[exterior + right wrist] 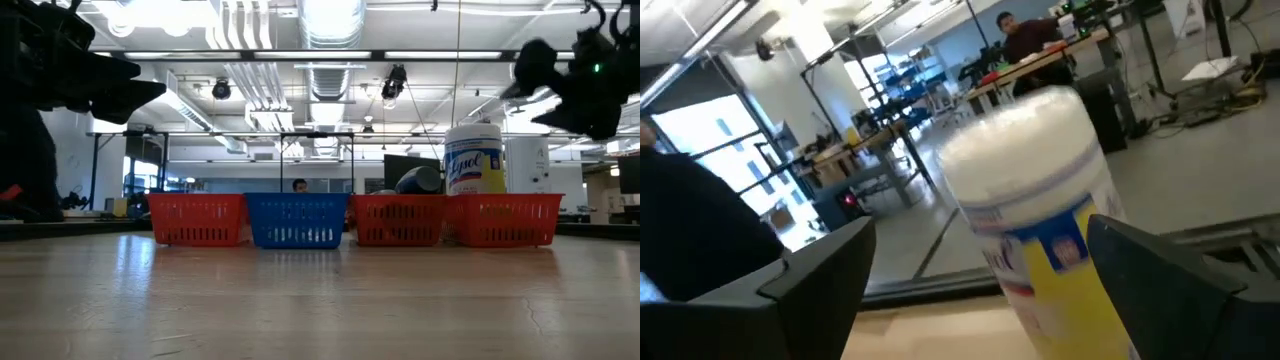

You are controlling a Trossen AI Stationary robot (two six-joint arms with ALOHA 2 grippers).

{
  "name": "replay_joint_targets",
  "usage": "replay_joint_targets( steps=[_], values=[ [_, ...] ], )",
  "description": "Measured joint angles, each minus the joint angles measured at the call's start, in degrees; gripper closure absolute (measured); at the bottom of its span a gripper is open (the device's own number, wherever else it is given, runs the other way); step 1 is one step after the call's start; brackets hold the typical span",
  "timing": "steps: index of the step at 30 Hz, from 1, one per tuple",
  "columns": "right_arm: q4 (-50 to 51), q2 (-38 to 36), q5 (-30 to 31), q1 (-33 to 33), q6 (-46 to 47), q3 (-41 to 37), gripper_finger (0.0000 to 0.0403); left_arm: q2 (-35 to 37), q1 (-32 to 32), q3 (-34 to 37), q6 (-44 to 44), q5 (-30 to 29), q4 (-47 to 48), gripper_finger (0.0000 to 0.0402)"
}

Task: Pick & Place Travel size toiletries
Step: Return to Home Position

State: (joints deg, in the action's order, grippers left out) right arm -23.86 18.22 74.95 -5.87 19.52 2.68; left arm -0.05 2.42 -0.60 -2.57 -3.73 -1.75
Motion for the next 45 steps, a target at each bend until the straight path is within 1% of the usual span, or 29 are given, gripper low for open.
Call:
replay_joint_targets(
  steps=[1,5,8,12,14,15,21,26,30,33,40,43,45],
  values=[
    [-1.88,-0.56,-0.35,0.56,0.19,-2.17,0.0042,0.0,0.0,0.0,-0.02,0.0,0.01,0.011],
    [8.73,-3.54,-0.05,2.6,7.73,-2.04,0.0046,0.0,-0.02,-0.02,-0.04,0.07,0.06,0.011],
    [15.8,-6.65,-0.06,4.46,10.67,-2.19,0.0053,-0.11,-0.02,-0.02,-0.03,0.07,0.06,0.011],
    [25.22,-13.96,0.26,6.98,12.84,-2.2,0.0066,-0.11,-0.06,-0.02,-0.02,0.07,0.06,0.011],
    [25.27,-17.61,0.9,8.02,9.9,-2.18,0.0073,-0.11,-0.07,-0.02,-0.02,0.07,0.08,0.011],
    [24.99,-18.14,1.01,8.45,7.93,-2.13,0.0076,-0.11,-0.07,-0.02,-0.03,0.05,0.1,0.011],
    [25.6,-18.17,2.2,8.77,0.5,-2.17,0.0095,-0.3,-0.04,-0.02,-0.02,0.04,0.1,0.011],
    [25.74,-18.17,2.84,8.77,-8.12,-2.17,0.0111,-0.52,-0.04,-0.02,-0.02,0.04,0.15,0.011],
    [26.13,-18.17,4.11,8.77,-11.83,-2.17,0.0124,-0.52,-0.04,-0.02,-0.02,0.04,0.17,0.011],
    [26.78,-18.17,6.54,8.77,-12.24,-2.17,0.0132,-0.52,-0.04,-0.02,-0.02,0.04,0.17,0.011],
    [27.13,-18.18,14.82,8.79,-10.72,-2.17,0.0154,-0.52,-0.04,-0.02,-0.02,0.04,0.17,0.011],
    [27.13,-18.19,14.87,8.79,-8.34,-2.17,0.0162,-0.52,-0.04,-0.02,-0.02,0.04,0.17,0.011],
    [27.11,-18.19,13.59,8.79,-5.34,-2.17,0.0168,-0.52,-0.04,-0.02,-0.02,0.04,0.19,0.011]
  ],
)
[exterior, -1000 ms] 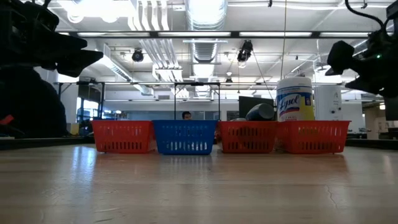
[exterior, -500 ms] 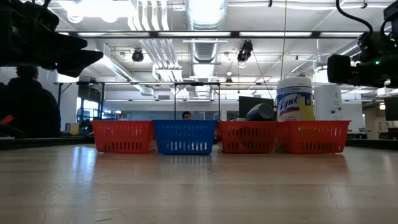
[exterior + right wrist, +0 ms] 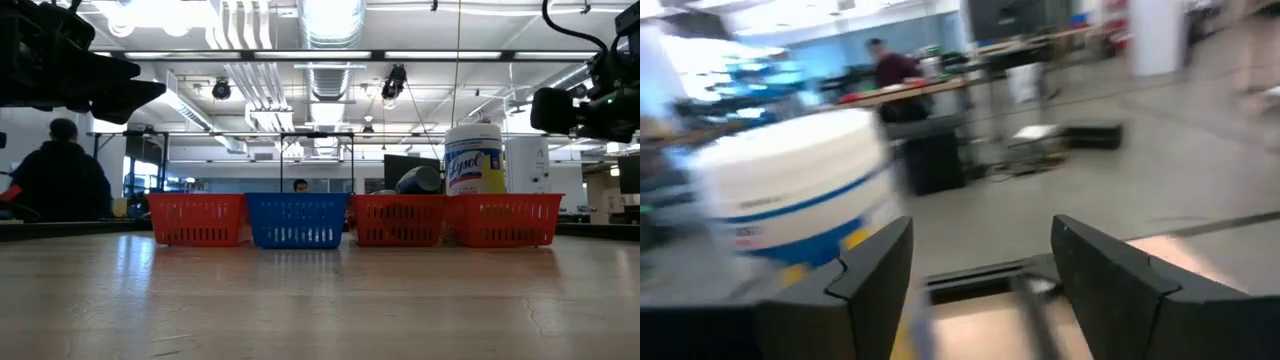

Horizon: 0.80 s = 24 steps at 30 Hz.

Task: Pick & Place Travel size toiletries
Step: Return to Home Position

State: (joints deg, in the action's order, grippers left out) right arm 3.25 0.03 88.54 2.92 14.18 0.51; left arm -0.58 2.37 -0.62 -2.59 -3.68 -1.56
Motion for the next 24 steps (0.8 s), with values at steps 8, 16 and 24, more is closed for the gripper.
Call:
replay_joint_targets(
  steps=[8,16,24],
  values=[
    [-7.6,0.0,-38.12,-0.02,-6.33,0.0,0.0183,0.0,0.04,0.0,0.0,0.0,0.0,0.011],
    [-10.11,-0.04,-79.39,-0.03,-5.41,0.02,0.0172,0.0,0.04,0.0,0.0,0.0,0.0,0.011],
    [-4.33,-0.02,-84.55,-0.04,-9.36,0.02,0.0144,0.0,0.02,0.0,0.02,-0.02,0.0,0.011]
  ],
)
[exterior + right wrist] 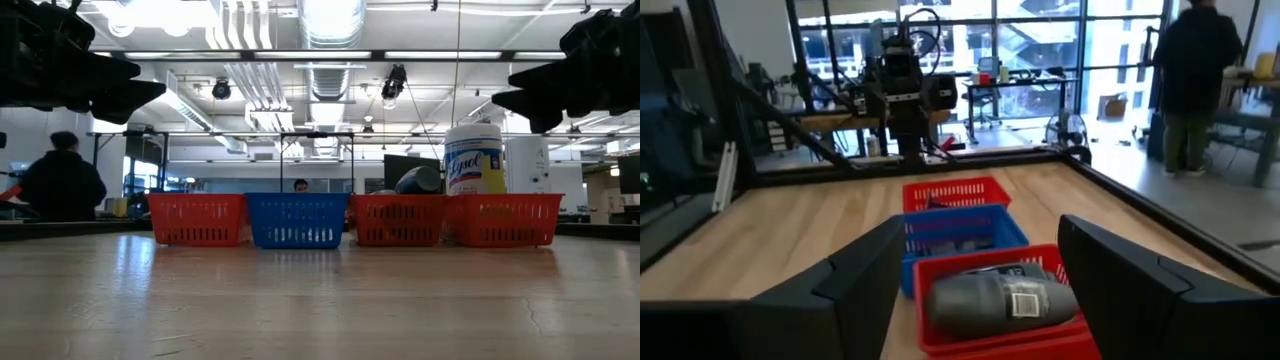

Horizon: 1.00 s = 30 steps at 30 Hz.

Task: Pick & Place Travel size toiletries
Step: Return to Home Position

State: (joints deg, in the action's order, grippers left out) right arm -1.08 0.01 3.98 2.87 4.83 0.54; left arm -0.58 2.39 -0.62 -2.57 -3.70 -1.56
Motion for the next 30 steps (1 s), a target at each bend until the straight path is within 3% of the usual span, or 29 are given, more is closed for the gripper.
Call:
replay_joint_targets(
  steps=[8,30],
  values=[
    [0.04,0.0,-0.15,0.02,-5.01,0.0,0.0119,0.0,-0.04,0.0,-0.01,0.0,-0.02,0.011],
    [-0.11,0.15,0.05,0.02,-3.32,0.0,0.0047,0.01,-0.02,0.0,0.0,0.0,-0.04,0.011]
  ],
)
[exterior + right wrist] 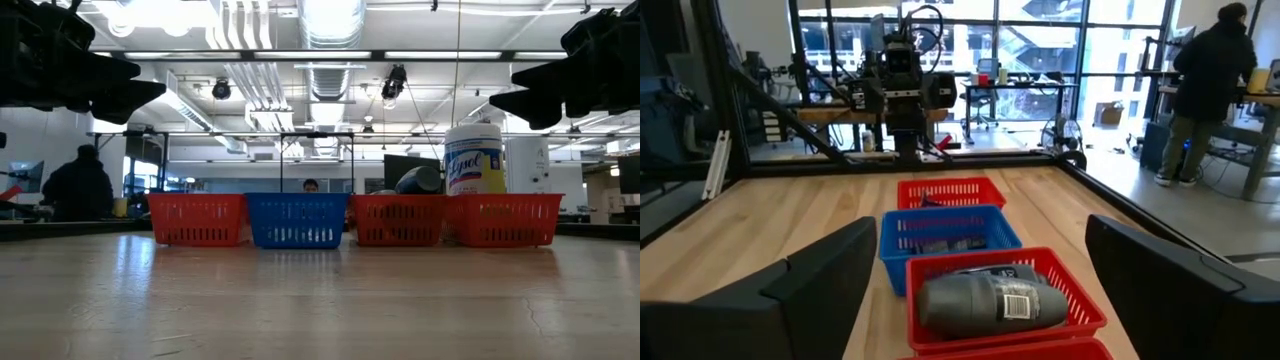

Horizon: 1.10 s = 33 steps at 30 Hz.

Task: Pick & Place Travel size toiletries
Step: Return to Home Position

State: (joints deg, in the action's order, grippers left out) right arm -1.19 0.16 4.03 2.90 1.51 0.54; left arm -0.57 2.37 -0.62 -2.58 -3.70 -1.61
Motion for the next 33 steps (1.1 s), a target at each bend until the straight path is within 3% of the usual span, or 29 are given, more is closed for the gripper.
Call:
replay_joint_targets(
  steps=[6,19,33],
  values=[
    [0.0,0.0,0.0,0.0,-0.01,0.0,0.0044,0.0,0.0,0.0,0.0,0.0,0.0,0.011],
    [0.0,0.02,0.0,0.0,-0.01,0.0,0.0076,0.01,0.04,0.0,0.0,0.0,0.0,0.011],
    [0.0,0.04,0.01,0.0,-0.02,0.0,0.004,-0.01,0.02,0.0,0.01,0.0,0.0,0.011]
  ],
)
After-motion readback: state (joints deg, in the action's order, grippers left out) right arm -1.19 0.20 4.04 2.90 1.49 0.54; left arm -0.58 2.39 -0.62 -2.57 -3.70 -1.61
